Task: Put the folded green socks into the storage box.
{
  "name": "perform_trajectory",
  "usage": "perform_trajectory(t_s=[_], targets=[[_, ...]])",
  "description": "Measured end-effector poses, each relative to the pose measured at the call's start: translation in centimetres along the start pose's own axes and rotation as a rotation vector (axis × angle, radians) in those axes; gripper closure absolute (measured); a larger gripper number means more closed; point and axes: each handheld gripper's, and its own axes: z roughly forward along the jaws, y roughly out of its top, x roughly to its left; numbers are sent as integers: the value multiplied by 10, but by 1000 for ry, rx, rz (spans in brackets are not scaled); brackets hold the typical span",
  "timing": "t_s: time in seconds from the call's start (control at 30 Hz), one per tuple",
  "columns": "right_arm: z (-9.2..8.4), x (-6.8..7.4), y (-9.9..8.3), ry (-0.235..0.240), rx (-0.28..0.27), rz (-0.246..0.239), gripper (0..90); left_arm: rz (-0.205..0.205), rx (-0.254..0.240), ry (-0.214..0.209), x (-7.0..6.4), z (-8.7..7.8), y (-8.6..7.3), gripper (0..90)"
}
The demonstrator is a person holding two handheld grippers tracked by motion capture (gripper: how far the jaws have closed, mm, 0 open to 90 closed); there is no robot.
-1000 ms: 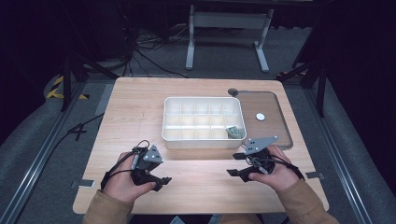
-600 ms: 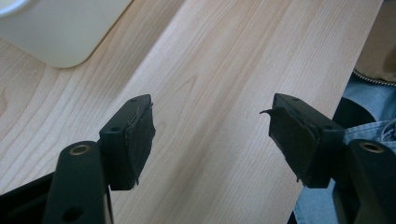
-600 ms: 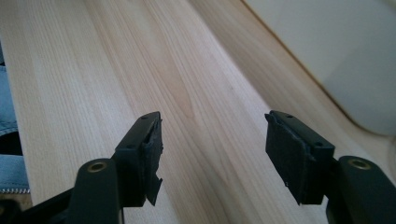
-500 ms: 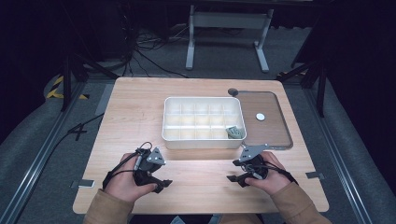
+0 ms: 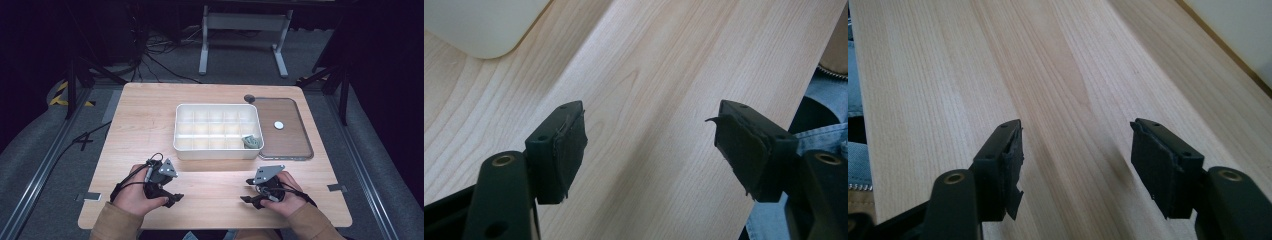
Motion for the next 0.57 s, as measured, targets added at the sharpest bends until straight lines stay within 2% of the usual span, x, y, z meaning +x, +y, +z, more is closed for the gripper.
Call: perform_trajectory(t_s=[0.33, 0.57], targets=[[3, 2, -2, 3, 5, -8, 376, -3, 22, 1, 0, 1, 0, 284], [3, 1, -3, 1, 8, -4, 373, -6, 17, -7, 1, 2, 0, 273]])
